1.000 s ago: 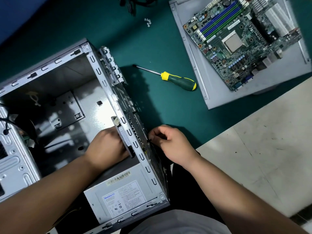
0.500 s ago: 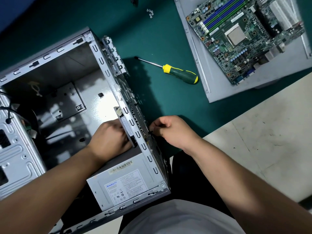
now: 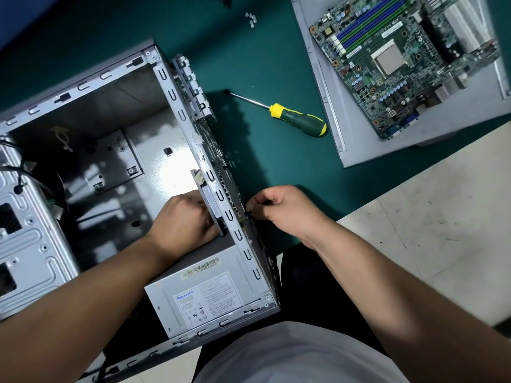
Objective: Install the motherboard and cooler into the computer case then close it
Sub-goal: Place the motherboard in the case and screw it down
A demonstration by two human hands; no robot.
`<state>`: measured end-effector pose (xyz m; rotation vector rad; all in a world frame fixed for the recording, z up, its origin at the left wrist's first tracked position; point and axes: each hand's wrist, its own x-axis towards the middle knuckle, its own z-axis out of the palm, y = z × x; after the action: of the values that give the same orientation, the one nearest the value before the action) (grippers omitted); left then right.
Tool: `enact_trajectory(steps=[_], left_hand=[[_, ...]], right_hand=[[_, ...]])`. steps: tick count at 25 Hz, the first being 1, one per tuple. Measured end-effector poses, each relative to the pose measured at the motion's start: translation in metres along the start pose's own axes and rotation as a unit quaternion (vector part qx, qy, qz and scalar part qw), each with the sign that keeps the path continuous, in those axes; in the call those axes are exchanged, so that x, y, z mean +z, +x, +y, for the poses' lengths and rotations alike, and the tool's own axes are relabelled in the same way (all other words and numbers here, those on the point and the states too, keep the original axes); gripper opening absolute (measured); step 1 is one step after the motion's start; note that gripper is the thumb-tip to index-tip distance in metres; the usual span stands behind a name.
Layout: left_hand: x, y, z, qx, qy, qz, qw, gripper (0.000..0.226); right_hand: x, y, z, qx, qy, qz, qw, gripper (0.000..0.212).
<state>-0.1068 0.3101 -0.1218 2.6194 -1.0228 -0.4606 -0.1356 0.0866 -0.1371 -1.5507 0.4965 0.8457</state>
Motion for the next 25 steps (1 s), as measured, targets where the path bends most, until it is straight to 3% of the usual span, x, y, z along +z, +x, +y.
enact_trajectory(steps=[13, 25], left_hand=[[0.004, -0.001, -0.001, -0.014, -0.024, -0.008, 1.0, 0.038], [0.006, -0.001, -0.002, -0.02, -0.016, 0.007, 1.0, 0.036]], right_hand=[[-0.003, -0.006, 0.004, 0.001, 0.007, -0.005, 1.0, 0.006], [-0.002, -0.008, 0.003, -0.004, -0.009, 0.006, 1.0, 0.017]])
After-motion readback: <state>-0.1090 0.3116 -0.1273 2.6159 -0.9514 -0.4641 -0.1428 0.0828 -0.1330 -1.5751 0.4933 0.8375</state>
